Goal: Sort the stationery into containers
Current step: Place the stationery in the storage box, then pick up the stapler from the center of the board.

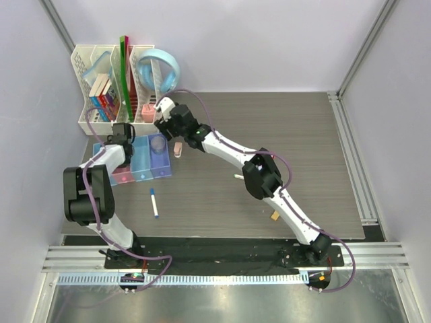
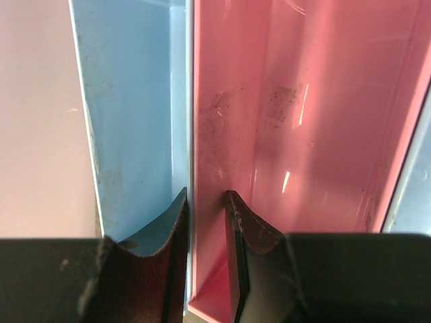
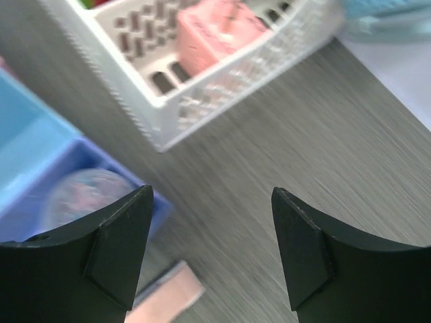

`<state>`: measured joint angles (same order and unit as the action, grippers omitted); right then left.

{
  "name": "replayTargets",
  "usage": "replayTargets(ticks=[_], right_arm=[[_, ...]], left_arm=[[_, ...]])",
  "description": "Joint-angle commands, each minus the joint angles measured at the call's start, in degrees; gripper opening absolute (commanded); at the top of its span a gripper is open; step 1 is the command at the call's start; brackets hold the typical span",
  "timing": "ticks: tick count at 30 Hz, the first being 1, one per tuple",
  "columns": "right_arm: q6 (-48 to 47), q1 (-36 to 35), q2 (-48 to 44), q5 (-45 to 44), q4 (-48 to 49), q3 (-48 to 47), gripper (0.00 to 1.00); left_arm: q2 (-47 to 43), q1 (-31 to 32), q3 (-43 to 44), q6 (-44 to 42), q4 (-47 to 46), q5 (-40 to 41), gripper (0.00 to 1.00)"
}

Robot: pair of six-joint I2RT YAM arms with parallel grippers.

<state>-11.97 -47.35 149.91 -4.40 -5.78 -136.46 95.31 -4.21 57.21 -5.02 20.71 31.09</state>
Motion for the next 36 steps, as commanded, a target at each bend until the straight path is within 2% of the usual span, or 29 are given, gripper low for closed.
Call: replayTargets(ticks=[1,6,20,29,36], right_arm=[[5.89,1.65,-8.66,-12.10,-0.80,1.72,0.75],[10.38,1.91,-11.21,-11.25,-2.92,8.84,0.73],[25.06,1.74,-11.74,2.38,-10.12,11.92,0.71],[26.12,-0.10,-10.78,3.53,-11.36,11.22,0.71],[24.63,-2.13,-9.54,0.89,-11.44,12.89,0.70]], left_arm=[[2.69,-2.65,-0.17,-0.87,1.26,2.31,0.24],[3.22,-2.91,0.09,-0.43,0.91,1.96,0.24],[3.22,-3.00,-0.70,-0.34,-0.23,1.60,0.24],[2.87,-3.00,-1.40,-0.96,-1.28,1.52,0.24],[2.43,-3.18,-1.75,-1.31,-1.55,0.90,0.24]])
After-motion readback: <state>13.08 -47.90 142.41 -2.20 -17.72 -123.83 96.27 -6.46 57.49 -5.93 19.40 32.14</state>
